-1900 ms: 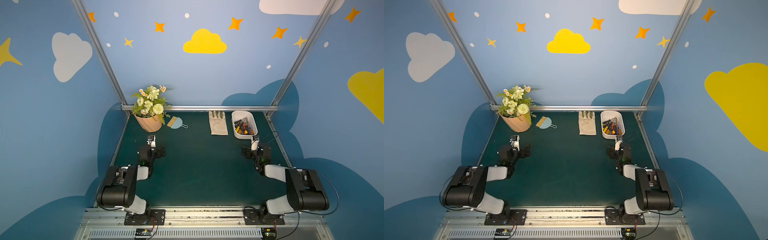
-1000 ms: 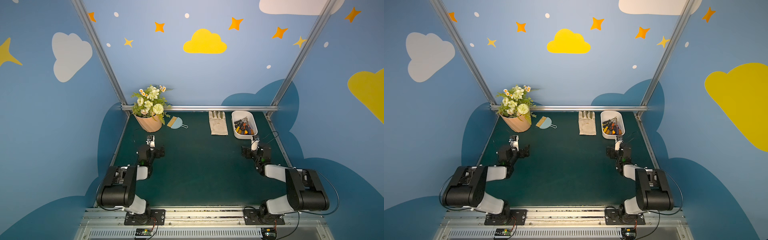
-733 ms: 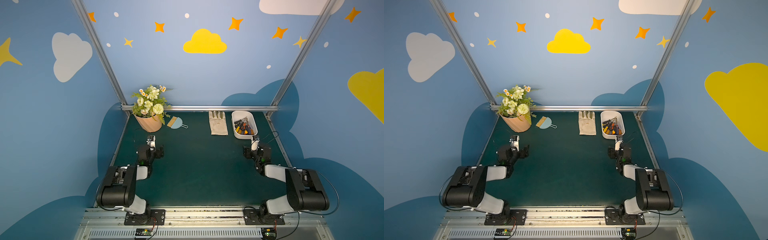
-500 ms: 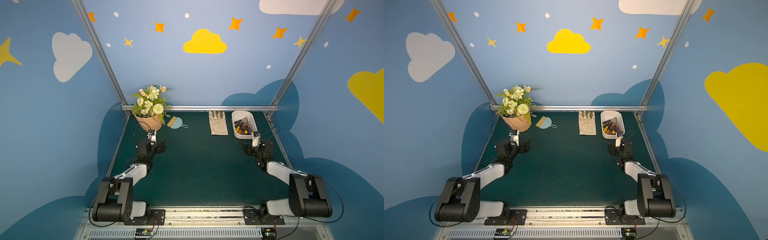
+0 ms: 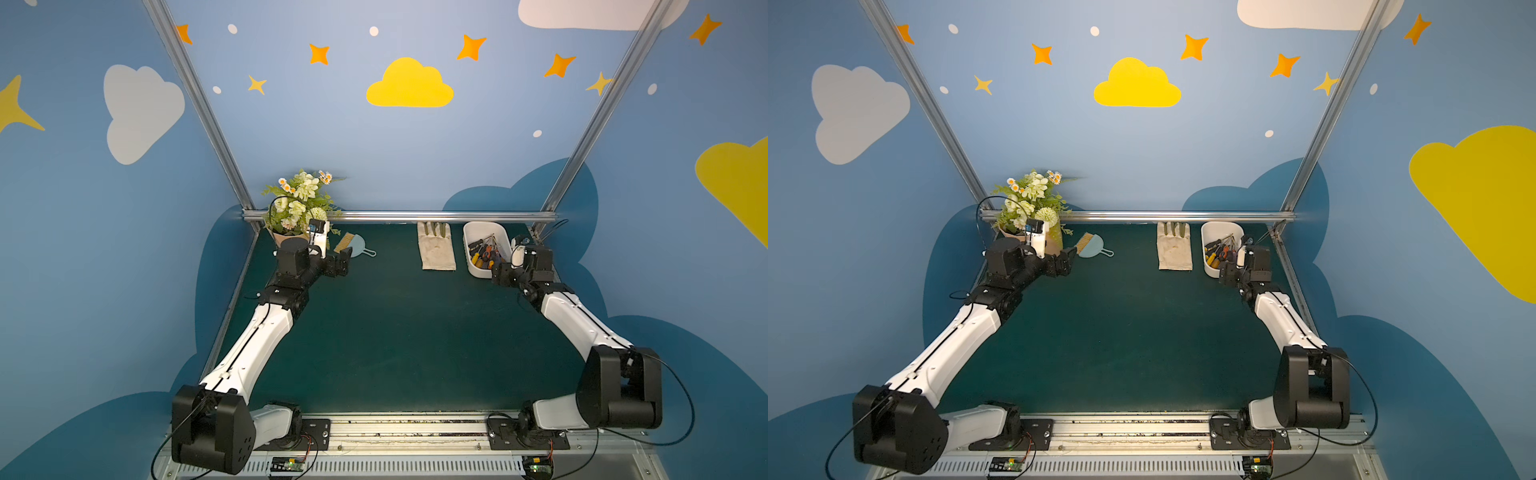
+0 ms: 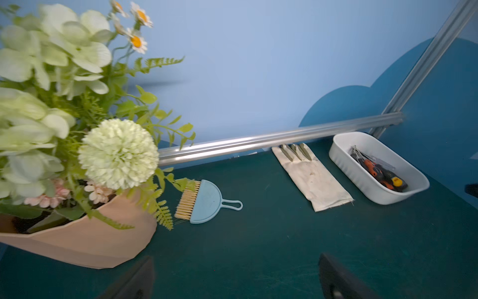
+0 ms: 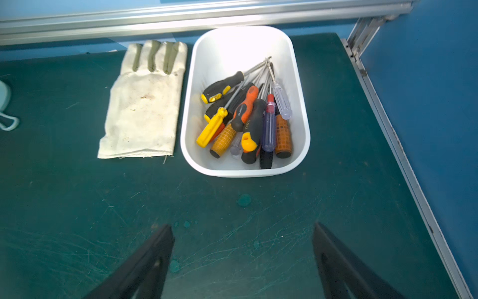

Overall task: Take out the screwdriver from the storage box
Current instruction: Move the storage box to the center of the board.

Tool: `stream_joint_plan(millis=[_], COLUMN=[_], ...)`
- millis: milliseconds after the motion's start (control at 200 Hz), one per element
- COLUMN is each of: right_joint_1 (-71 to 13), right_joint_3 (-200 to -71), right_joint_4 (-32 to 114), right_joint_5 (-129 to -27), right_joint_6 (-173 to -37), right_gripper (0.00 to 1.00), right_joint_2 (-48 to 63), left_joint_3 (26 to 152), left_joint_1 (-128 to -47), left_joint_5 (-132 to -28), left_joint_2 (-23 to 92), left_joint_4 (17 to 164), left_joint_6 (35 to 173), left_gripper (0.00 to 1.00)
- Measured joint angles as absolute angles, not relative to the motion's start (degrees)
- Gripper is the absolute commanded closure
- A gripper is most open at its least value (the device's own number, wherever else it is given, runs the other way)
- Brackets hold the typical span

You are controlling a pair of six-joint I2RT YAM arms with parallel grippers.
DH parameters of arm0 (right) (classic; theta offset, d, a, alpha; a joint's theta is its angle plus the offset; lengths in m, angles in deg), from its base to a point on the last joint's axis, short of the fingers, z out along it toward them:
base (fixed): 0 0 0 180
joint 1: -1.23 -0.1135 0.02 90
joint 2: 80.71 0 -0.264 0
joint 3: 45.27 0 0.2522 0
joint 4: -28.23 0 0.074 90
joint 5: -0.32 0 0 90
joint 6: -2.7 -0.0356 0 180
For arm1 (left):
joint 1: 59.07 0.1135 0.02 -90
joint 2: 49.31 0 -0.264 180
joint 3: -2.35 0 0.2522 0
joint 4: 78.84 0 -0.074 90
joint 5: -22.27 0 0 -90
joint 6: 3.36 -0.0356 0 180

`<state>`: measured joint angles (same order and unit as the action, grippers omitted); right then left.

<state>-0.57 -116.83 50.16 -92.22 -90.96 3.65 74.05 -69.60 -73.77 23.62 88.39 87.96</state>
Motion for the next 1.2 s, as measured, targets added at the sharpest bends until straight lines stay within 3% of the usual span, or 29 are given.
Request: stream_joint_plan(millis=[230,481,1202], right_joint_1=[5.7,12.0,12.3], right_joint_3=[-130.5,-138.3,-162.2], right_joint_4=[62.6,70.0,81.3], right_joint_5=[-88.9,-84.0,-81.0], right_joint_6=[-95.1,-98.0,-98.8], right_gripper=[0.17,0.24,0.51], right_joint_2=[14.1,22.7,42.1], left_joint_3=[83.2,83.0,81.5], left_joint_1=[-75.8,-78.6,-81.6], left_joint_5=[-74.4,-73.8,-72.9], left_joint_2=[31.3,35.0,39.6], left_joint_4=[80.3,80.1,80.1], left_joint_6=[86.6,88.4,91.8], left_gripper=[0.0,0.0,0.0])
